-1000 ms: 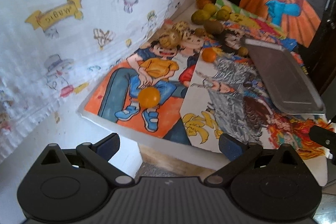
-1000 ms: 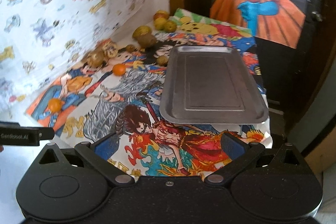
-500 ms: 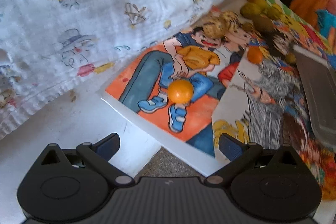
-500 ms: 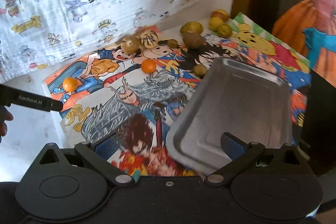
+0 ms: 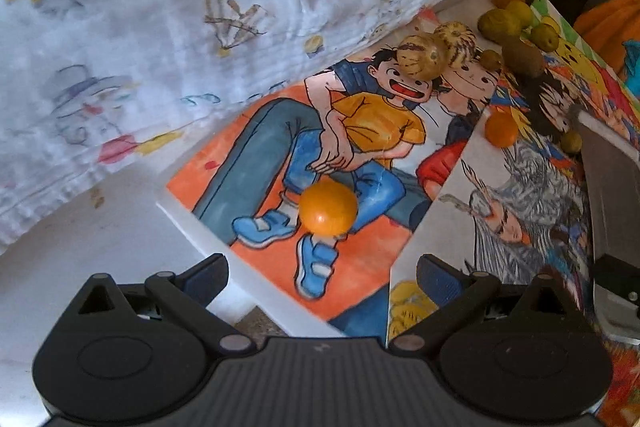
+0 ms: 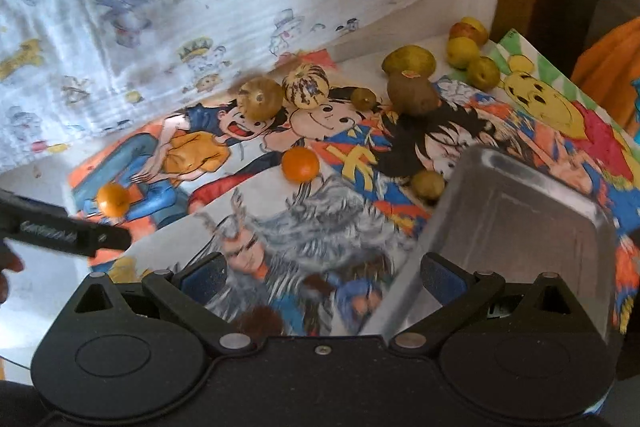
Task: Organize fruits
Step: 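Move the left tool toward a small orange while the right tool approaches another orange, then close the left gripper on its orange while the right gripper closes on the other orange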
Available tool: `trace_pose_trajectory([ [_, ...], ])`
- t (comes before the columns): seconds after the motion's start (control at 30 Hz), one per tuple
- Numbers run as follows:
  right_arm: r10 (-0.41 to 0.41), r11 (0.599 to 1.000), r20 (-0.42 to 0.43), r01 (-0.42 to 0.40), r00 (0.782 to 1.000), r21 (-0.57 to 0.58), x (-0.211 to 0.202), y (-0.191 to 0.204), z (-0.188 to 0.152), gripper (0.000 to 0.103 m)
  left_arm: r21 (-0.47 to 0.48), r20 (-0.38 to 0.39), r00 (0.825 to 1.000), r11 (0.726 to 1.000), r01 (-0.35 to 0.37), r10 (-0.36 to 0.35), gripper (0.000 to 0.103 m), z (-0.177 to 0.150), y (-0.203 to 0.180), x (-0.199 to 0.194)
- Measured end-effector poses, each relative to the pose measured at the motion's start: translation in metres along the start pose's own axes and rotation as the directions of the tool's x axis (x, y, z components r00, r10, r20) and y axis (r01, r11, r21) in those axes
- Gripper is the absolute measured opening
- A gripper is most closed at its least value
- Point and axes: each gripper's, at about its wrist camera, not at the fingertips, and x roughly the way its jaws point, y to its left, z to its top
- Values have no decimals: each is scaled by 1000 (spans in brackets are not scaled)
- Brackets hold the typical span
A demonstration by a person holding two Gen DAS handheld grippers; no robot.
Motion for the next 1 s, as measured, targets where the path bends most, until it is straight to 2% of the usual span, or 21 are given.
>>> trace_pose_trajectory([
  [0.13, 22, 1000, -23, -22, 999, 2, 31, -3, 22, 102, -25, -26, 999, 999, 22, -23, 102, 7, 0, 10],
  [0.23, 46, 999, -47, -47, 998, -5, 51, -3, 36, 102, -5, -28, 999, 999, 34, -34, 99, 11, -3, 13],
  [0.43, 84, 995, -86, -88, 993, -45, 80, 6, 53, 92, -8, -37, 998, 999, 45, -45, 93, 20, -4, 21],
  [0.57, 86, 994, -98, -92, 992, -56, 92, 11, 56, 82, -32, -23, 999, 998, 44, -45, 90, 24, -3, 23],
  [0.77, 69, 996, -90, -75, 994, -57, 99, 16, 58, 70, -43, 7, 998, 997, 64, -64, 72, 26, -7, 23],
  [0.83, 68, 996, -88, -73, 994, -53, 100, 18, 59, 64, -60, 19, 996, 995, 83, -82, 69, 26, -6, 23],
  [0.9, 72, 996, -89, -77, 993, -54, 100, 20, 59, 52, -80, 25, 995, 992, 93, -92, 65, 27, -5, 24],
  [1.0, 62, 996, -86, -67, 994, -58, 98, 24, 57, 43, -96, 33, 995, 990, 99, -96, 58, 28, -3, 24],
])
